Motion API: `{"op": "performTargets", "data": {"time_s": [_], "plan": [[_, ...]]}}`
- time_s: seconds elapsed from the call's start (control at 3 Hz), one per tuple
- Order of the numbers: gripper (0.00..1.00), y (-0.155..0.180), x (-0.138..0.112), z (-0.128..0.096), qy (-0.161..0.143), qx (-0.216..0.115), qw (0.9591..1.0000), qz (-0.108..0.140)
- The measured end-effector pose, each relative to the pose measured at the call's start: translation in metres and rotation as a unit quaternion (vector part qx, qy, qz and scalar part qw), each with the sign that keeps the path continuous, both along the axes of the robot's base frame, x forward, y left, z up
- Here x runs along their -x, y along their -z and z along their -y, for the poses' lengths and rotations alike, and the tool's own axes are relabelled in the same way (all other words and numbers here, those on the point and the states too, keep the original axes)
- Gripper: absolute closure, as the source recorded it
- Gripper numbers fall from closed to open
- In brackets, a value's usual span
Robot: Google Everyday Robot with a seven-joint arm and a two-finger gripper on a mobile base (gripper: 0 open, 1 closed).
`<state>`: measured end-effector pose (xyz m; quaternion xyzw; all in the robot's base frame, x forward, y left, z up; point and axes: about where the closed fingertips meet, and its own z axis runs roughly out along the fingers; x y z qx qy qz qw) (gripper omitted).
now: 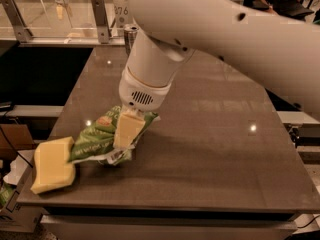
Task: Move green jalapeno chip bag near sponge
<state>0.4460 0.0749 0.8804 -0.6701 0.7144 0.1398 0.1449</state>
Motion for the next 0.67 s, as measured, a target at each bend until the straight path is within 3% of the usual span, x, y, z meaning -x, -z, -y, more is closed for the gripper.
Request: {"op": "performTargets", "data": {"time_s": [0.33, 0.67], "plan": [[0.00, -0.0018, 0.0011, -0.0003, 0.000, 0.000, 1.0000, 0.002], [0.00, -0.0018, 0.0011, -0.0003, 0.000, 0.000, 1.0000, 0.002]]}}
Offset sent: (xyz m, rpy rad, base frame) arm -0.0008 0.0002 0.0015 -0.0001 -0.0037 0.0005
